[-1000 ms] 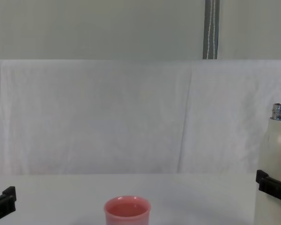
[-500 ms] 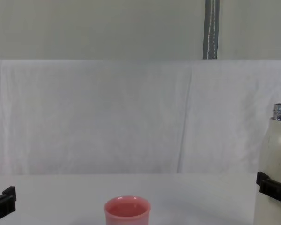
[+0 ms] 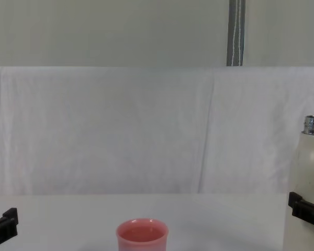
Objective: Grasp the thermos with one hand and pour water into the cup lid.
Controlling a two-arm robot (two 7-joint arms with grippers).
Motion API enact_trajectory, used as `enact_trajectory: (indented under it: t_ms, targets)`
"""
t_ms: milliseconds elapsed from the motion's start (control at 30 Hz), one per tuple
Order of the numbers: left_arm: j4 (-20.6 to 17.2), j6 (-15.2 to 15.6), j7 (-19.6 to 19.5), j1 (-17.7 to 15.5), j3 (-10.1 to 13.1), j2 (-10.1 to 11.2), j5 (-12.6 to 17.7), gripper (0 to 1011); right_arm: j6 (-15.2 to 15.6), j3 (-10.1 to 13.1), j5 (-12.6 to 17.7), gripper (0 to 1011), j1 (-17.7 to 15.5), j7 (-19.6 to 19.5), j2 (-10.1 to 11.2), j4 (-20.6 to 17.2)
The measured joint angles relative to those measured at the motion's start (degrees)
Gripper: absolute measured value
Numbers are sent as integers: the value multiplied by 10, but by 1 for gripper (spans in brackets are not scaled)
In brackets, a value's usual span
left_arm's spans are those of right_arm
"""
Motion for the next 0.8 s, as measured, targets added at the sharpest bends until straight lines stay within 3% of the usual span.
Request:
enact_trajectory:
  t_ms: [800]
  targets:
    - [0, 0, 0, 0, 0, 0, 0, 1001, 8, 7, -5, 1001, -29, -10, 1, -32]
